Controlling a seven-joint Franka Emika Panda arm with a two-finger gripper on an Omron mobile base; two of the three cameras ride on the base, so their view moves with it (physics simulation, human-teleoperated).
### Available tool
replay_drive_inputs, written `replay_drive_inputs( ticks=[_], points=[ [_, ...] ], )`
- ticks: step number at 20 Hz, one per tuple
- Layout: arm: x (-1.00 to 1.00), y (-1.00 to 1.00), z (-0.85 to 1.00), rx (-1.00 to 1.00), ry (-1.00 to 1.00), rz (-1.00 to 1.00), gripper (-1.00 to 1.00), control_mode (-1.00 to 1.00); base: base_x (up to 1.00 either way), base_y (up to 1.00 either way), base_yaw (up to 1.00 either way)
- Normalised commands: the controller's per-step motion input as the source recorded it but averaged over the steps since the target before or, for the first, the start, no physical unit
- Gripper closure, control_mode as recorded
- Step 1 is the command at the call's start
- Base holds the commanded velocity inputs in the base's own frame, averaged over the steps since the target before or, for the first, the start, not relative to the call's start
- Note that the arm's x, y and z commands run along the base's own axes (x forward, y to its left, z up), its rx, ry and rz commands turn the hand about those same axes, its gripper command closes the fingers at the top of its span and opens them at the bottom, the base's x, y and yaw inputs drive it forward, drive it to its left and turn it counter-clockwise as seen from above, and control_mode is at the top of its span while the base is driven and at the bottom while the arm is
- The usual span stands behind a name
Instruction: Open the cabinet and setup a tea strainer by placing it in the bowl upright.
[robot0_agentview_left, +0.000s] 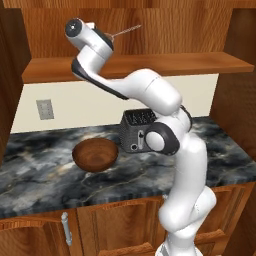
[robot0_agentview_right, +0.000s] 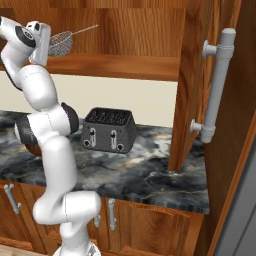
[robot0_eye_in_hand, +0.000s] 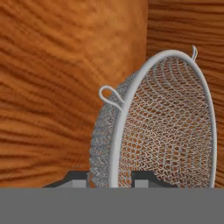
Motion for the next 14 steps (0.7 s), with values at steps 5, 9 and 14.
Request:
replay_drive_inputs(
  ticks=[5,9,14],
  points=[
    [-0.86,0.1,0.07,-0.06,-0.03,-0.05,1.0,-1.0,0.0,0.0,0.0],
    [-1.0,0.0,0.0,0.1,0.0,-0.24,1.0,-1.0,0.0,0.0,0.0],
    [-1.0,0.06,0.0,0.16,0.0,-0.33,1.0,-1.0,0.0,0.0,0.0]
  ],
)
